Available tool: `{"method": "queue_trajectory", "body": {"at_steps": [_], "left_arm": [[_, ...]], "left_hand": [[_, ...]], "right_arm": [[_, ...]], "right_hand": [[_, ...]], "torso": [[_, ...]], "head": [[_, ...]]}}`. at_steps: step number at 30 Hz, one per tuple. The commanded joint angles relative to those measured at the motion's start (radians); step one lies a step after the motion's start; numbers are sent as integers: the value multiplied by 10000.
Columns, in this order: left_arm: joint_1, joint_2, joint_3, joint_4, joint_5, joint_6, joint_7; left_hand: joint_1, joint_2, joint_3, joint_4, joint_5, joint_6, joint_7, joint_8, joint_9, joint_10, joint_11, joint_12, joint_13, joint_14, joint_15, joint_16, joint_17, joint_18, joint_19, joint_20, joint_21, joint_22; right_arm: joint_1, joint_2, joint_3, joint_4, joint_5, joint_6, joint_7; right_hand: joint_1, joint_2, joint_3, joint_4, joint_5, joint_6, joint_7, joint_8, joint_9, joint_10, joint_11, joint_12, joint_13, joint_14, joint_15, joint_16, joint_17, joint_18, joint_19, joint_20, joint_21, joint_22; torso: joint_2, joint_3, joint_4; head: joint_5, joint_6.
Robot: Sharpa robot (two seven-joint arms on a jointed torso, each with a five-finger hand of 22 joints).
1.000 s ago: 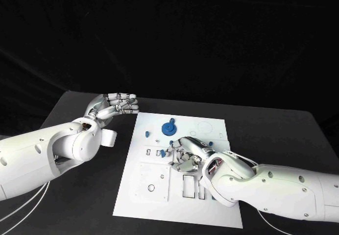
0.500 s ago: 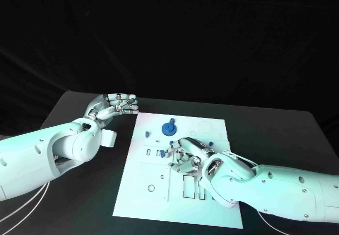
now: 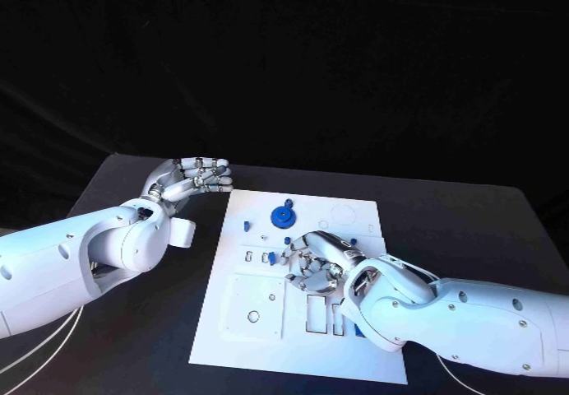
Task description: Assemble the parts on the task board
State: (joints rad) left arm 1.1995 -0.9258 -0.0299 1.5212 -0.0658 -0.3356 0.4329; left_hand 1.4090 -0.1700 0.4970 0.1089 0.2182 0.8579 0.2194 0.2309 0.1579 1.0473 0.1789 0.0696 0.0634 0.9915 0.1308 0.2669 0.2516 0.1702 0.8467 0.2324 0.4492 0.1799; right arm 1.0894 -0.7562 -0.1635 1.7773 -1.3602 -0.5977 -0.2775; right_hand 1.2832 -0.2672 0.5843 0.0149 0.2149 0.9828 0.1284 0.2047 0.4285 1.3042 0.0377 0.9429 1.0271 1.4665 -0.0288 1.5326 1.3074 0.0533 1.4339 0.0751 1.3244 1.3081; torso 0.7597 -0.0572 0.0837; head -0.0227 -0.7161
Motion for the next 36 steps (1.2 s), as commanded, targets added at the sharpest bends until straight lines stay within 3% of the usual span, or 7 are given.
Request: {"method": "queue_trajectory", "body": {"at_steps": [1, 11, 15, 22, 28, 32, 36], "left_arm": [[3, 21, 6, 9, -193, 8, -82], [16, -116, 15, 175, -971, -10, -1152], [68, -203, 25, 348, -1551, 376, -1766], [271, -187, 77, 536, -3441, 2478, -4189], [606, 90, 87, 586, -5592, 4059, -6753], [813, 339, 55, 519, -6845, 4227, -7823], [1013, 678, -54, 398, -7382, 4394, -8482]], "left_hand": [[-66, 19, -7, -67, -38, 60, 186, -58, -12, -56, 27, -61, 4, 41, 22, -38, 10, 89, -61, 0, 59, 11], [-426, -127, -92, -153, -29, 220, 101, -16, 6, 802, -224, 250, 101, 1427, -395, 1116, 700, 134, 618, -350, 1095, 521], [-674, -44, -472, -94, -28, -399, -122, 274, 148, 1442, -662, 1338, 632, 3206, -904, 4848, 2969, 120, 1946, -971, 3060, 1583], [-1491, 166, -767, 668, 5, -1122, -378, 2695, 1245, 138, -868, 6278, 3892, 4009, -1047, 10701, 8733, 131, 1552, -1092, 5791, 3316], [-2762, 407, -1657, 1824, -137, -1612, -689, 5212, 2420, -311, -979, 9852, 6119, 4034, -1159, 11052, 8824, 49, 1476, -1148, 6722, 4240], [-3495, 675, -2418, 1859, -1659, -1682, -1078, 6912, 3317, 1187, -1389, 11961, 8626, 4343, -1505, 11261, 9103, 13, 1594, -1380, 7003, 4616], [-3474, 880, -2622, 1856, -1645, -1405, -1339, 7351, 3537, 2053, -1630, 12624, 9693, 4748, -1720, 11589, 9715, -106, 2108, -1544, 7404, 5311]], "right_arm": [[92, -197, 22, 241, -91, -117, -91], [758, -965, 72, 786, 1718, -553, 1282], [1215, -1346, 85, 839, 2397, -470, 1293], [1964, -1861, 90, 342, 3723, -329, 1424], [2221, -2017, 90, -106, 4451, -446, 1685], [2280, -2019, 90, -313, 4617, -493, 1727], [2303, -1983, 90, -476, 4680, -499, 1711]], "right_hand": [[-105, -14, -63, 8, 36, 34, -2, -61, -17, 55, 12, 52, 25, 755, -10, -49, 1175, 64, 61, 28, -5, 1188], [-205, 19, -240, 145, 38, -31, 11, -44, 4, 270, 31, 701, 569, 746, 6, -64, 1133, 86, 16, 38, -116, 1142], [-253, 100, -283, 234, 43, -46, 11, 3, 31, 218, 34, 713, 580, 719, 8, -104, 1012, 120, -60, 41, -270, 1061], [-343, 82, -448, 359, 32, -167, 21, 71, 80, 177, 44, 803, 658, 709, 14, -123, 983, 131, -91, 46, -343, 1032], [-384, 112, -579, 460, 33, -222, 16, 202, 161, 192, 48, 937, 769, 674, 19, -180, 834, 165, -170, 52, -513, 946], [-388, 114, -591, 470, 34, -228, 15, 213, 167, 192, 47, 944, 775, 673, 19, -182, 830, 167, -175, 52, -524, 941], [-378, 101, -642, 493, 37, -297, 17, 244, 190, 165, 46, 933, 765, 670, 17, -189, 820, 169, -176, 52, -539, 936]], "torso": [[-27, -9, 1], [-174, 10, -31], [-253, 25, -20], [-385, 41, -75], [-487, 76, -72], [-536, 103, -53], [-585, 107, -30]], "head": [[5, 36], [51, 56], [95, 42], [73, -113], [90, -182], [98, -243], [94, -304]]}}
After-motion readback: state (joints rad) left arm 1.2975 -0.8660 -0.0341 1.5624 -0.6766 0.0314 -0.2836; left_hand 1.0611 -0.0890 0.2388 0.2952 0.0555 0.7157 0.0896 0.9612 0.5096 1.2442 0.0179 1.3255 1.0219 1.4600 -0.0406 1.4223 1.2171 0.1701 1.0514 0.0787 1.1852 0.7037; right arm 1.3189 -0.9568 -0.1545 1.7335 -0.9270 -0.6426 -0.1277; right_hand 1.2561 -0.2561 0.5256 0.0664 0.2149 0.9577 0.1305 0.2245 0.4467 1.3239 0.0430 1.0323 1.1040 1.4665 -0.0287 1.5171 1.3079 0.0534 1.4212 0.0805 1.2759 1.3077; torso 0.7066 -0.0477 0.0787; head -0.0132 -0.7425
